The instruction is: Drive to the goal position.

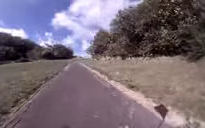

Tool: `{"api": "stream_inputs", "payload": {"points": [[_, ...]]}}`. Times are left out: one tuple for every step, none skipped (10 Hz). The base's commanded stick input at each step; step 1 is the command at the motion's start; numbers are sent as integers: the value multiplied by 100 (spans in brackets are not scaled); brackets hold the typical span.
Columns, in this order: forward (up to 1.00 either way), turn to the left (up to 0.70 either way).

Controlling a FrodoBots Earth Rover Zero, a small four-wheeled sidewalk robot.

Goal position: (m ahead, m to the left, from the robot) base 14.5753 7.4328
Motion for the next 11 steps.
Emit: {"api": "stream_inputs", "payload": {"points": [[100, 21], [100, 6], [100, 0], [100, 0], [100, 0], [100, 0], [100, 21], [100, 31], [100, 40], [100, 36], [100, 33]]}}
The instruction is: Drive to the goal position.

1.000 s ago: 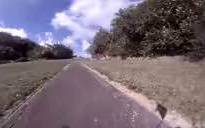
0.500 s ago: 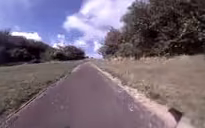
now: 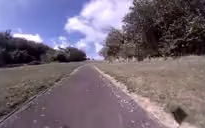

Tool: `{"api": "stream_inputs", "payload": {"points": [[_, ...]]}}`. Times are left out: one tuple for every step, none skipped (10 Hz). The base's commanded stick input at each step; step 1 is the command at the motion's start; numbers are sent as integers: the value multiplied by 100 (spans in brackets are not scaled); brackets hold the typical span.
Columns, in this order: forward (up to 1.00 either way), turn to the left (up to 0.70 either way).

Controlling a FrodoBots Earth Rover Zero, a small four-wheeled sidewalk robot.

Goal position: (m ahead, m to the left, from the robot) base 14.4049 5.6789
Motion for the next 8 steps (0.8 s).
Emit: {"api": "stream_inputs", "payload": {"points": [[100, 0], [100, 0], [100, 0], [100, 0], [100, 0], [100, 0], [100, 0], [100, 0]]}}
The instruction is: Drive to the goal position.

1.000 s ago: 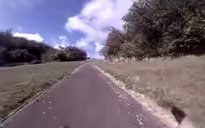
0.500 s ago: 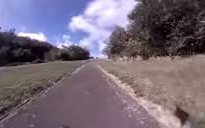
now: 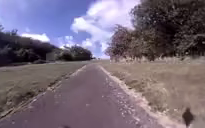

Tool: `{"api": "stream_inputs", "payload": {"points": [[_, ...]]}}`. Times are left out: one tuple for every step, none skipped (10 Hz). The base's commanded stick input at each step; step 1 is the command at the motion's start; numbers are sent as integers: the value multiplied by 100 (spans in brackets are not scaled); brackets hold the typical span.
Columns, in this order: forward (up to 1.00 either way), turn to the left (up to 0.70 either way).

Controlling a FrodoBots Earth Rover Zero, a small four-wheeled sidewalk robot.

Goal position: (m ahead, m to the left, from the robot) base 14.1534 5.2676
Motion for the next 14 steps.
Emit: {"api": "stream_inputs", "payload": {"points": [[100, 0], [100, 0], [100, 0], [100, 0], [100, 0], [100, 40], [100, 40], [100, 0], [100, 0], [100, 9], [100, 28], [100, 39], [100, 36], [100, 0]]}}
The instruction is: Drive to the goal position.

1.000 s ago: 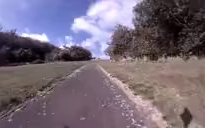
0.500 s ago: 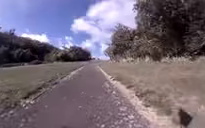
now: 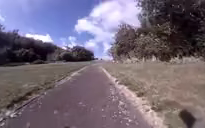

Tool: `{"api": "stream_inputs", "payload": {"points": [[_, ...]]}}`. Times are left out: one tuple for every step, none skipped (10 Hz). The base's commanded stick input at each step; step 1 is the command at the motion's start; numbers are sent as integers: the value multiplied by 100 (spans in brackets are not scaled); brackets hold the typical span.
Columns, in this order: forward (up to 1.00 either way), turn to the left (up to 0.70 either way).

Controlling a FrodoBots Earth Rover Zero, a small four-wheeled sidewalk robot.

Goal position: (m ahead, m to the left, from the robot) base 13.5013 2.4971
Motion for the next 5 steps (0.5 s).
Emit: {"api": "stream_inputs", "payload": {"points": [[100, 0], [100, 0], [100, 0], [100, 0], [100, 17]]}}
